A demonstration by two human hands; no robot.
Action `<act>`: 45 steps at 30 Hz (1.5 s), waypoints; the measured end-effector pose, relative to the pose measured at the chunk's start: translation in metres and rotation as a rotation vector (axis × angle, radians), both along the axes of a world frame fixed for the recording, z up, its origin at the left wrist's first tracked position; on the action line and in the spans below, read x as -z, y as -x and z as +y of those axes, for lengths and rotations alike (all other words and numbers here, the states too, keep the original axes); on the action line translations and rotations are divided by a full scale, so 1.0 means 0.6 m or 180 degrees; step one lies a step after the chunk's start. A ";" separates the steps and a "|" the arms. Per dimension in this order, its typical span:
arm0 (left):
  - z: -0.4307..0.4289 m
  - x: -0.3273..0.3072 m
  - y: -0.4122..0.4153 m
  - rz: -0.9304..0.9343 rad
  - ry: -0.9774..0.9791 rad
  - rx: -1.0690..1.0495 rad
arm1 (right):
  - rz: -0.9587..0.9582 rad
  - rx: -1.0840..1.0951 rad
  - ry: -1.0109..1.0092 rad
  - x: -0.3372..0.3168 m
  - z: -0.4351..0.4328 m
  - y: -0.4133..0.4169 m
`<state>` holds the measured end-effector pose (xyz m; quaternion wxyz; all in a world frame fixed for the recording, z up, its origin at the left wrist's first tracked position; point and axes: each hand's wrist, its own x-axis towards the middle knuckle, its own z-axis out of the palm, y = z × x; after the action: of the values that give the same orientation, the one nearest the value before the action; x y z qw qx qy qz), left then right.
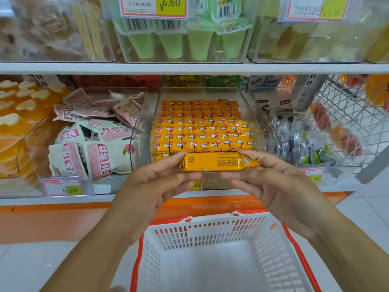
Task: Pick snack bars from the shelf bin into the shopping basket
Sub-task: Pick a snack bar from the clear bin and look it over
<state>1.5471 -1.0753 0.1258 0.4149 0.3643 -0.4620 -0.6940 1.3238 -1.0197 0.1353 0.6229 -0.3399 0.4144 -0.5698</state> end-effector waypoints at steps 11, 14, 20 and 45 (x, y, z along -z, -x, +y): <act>0.021 -0.002 0.022 -0.1046 0.0578 -0.0591 | 0.1331 0.0528 0.0328 0.022 0.000 -0.007; 0.024 -0.009 0.027 -0.0798 0.0661 -0.0730 | 0.1079 0.0574 0.0437 0.016 0.002 -0.010; 0.022 -0.008 0.021 -0.0643 0.0796 -0.0683 | 0.0919 0.0650 0.0575 0.010 0.005 -0.014; 0.002 -0.005 -0.001 -0.0111 0.0201 -0.0231 | 0.0107 0.0128 0.0105 0.010 0.000 0.000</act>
<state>1.5478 -1.0742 0.1290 0.4430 0.3796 -0.4773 -0.6572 1.3240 -1.0195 0.1294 0.5986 -0.3513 0.4222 -0.5831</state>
